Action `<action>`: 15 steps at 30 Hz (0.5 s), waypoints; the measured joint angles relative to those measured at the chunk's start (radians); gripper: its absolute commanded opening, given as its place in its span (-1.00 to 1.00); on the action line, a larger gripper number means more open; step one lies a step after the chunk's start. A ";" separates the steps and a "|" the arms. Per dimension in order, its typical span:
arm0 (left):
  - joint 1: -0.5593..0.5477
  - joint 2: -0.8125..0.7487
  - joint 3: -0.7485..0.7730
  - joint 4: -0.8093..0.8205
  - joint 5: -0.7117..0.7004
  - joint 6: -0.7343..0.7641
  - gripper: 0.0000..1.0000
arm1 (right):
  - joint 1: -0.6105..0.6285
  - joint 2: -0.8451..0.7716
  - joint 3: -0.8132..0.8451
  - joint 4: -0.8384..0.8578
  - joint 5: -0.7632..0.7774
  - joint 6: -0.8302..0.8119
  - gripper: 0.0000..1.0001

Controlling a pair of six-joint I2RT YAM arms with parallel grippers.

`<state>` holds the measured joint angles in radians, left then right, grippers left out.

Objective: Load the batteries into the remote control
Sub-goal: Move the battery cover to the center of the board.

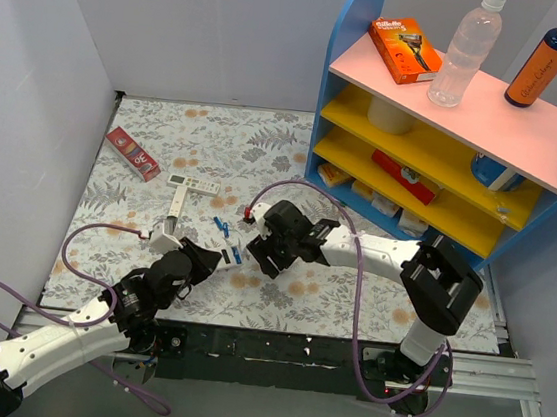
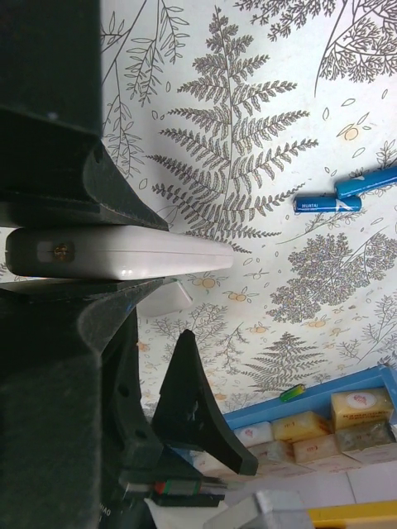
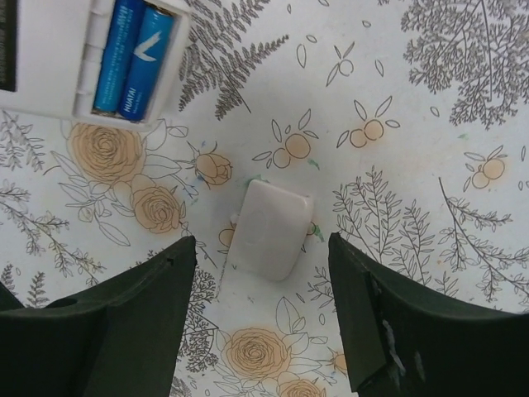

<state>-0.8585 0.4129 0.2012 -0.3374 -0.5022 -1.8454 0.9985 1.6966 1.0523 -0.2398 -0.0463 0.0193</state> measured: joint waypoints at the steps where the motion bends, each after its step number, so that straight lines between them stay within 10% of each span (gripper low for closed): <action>1: 0.000 0.000 0.000 -0.002 0.000 0.001 -1.00 | 0.006 0.012 0.008 -0.008 0.019 0.011 0.45; 15: 0.000 0.006 0.000 0.007 0.010 0.018 -1.00 | 0.047 0.093 0.053 -0.094 0.127 0.104 0.15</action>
<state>-0.8585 0.4191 0.2012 -0.3302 -0.4923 -1.8271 1.0451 1.7893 1.1053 -0.3340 0.0807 0.1230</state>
